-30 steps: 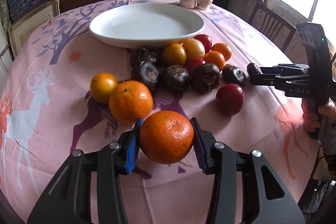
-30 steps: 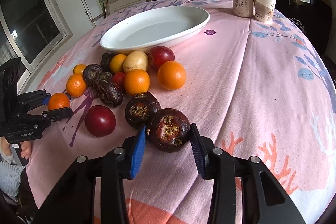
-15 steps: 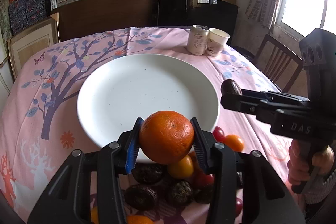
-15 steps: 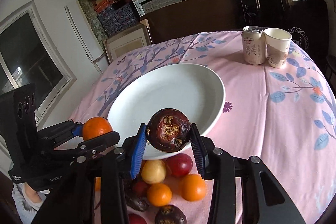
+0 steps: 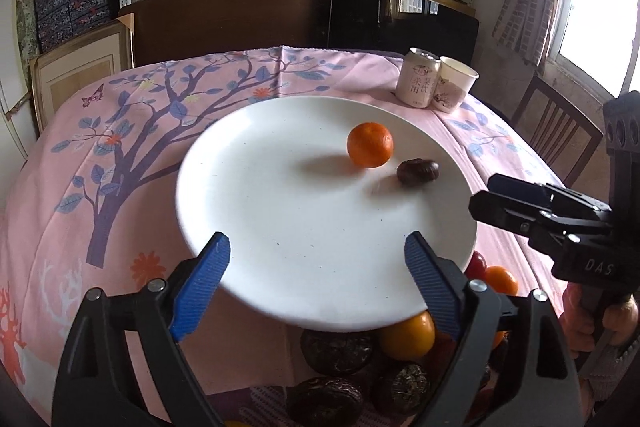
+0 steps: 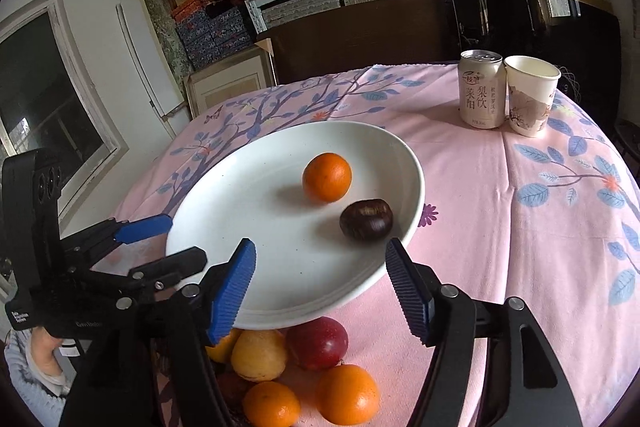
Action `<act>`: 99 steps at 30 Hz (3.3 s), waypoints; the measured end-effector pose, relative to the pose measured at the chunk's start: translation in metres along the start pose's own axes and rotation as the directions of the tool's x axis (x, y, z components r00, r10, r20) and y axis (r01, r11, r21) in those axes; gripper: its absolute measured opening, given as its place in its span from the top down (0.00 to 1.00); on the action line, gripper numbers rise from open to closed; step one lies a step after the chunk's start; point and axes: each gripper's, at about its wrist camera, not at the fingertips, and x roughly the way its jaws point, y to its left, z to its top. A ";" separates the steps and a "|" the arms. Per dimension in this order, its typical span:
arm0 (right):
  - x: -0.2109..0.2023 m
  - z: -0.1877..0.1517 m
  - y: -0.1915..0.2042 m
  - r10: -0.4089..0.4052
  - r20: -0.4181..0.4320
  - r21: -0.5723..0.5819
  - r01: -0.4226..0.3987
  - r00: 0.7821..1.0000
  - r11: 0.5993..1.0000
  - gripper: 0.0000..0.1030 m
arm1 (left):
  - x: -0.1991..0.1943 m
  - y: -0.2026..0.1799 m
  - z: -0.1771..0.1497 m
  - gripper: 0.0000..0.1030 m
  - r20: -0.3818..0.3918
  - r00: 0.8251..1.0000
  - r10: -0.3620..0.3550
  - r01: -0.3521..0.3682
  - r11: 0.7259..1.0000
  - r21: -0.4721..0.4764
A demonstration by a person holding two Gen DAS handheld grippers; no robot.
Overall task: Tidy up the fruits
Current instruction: 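Carry both fruits over the white oval plate and open both tools to release them, then grasp a small orange with the left tool while the right tool moves toward the dark fruits, then grasp another dark brown fruit with the right tool while the left tool holds its orange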
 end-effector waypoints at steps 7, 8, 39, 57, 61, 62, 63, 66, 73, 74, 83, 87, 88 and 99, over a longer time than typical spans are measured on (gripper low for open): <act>-0.024 -0.014 -0.017 -0.009 0.041 0.080 0.006 0.999 0.997 0.28 | -0.036 0.019 -0.017 0.08 0.080 0.995 0.055 -0.049 0.996 -0.074; -0.028 -0.017 -0.018 -0.015 0.042 0.089 0.011 0.999 0.996 0.26 | -0.039 0.022 -0.023 0.08 0.077 0.995 0.056 -0.050 0.995 -0.085; -0.071 -0.063 -0.035 0.004 0.067 0.229 -0.019 0.998 0.973 0.11 | -0.077 0.087 -0.111 0.04 -0.040 0.969 0.243 -0.242 0.906 -0.349; -0.072 -0.063 -0.031 0.004 0.067 0.213 -0.018 0.998 0.977 0.11 | -0.065 0.064 -0.109 0.32 -0.056 0.988 0.144 -0.153 0.963 -0.223; -0.072 -0.062 -0.031 0.003 0.066 0.209 -0.017 0.998 0.978 0.11 | -0.056 0.073 -0.105 0.35 -0.065 0.992 0.111 -0.124 0.961 -0.249; -0.072 -0.063 -0.031 0.005 0.066 0.209 -0.019 0.998 0.978 0.11 | -0.055 0.076 -0.105 0.45 -0.071 0.992 0.106 -0.121 0.959 -0.256; -0.072 -0.063 -0.031 0.004 0.066 0.209 -0.018 0.998 0.978 0.11 | -0.053 0.079 -0.106 0.50 -0.081 0.992 0.094 -0.113 0.957 -0.266; -0.073 -0.063 -0.030 0.007 0.065 0.211 -0.020 0.998 0.977 0.11 | -0.059 0.094 -0.109 0.56 -0.057 0.995 0.083 -0.097 0.943 -0.319; -0.075 -0.067 -0.021 0.011 0.067 0.155 -0.021 0.998 0.988 0.11 | -0.053 0.080 -0.107 0.58 -0.095 0.985 0.144 -0.162 0.958 -0.234; -0.076 -0.067 -0.019 0.009 0.069 0.143 -0.018 0.998 0.990 0.11 | -0.052 0.078 -0.106 0.58 -0.100 0.985 0.143 -0.162 0.961 -0.225; -0.081 -0.086 -0.004 -0.044 0.018 0.043 0.043 0.999 0.998 0.12 | -0.053 0.081 -0.108 0.63 -0.095 0.987 0.128 -0.147 0.961 -0.235; -0.076 -0.098 0.005 -0.055 -0.057 -0.021 0.054 0.997 0.998 0.22 | -0.053 0.081 -0.107 0.63 -0.095 0.987 0.128 -0.147 0.961 -0.235; -0.076 -0.099 0.007 -0.055 -0.066 -0.037 0.053 0.996 0.998 0.22 | -0.053 0.081 -0.107 0.63 -0.095 0.987 0.129 -0.148 0.961 -0.234; -0.041 -0.106 0.028 -0.118 -0.224 -0.147 0.086 0.968 0.985 0.32 | -0.052 0.079 -0.107 0.63 -0.102 0.985 0.140 -0.160 0.962 -0.223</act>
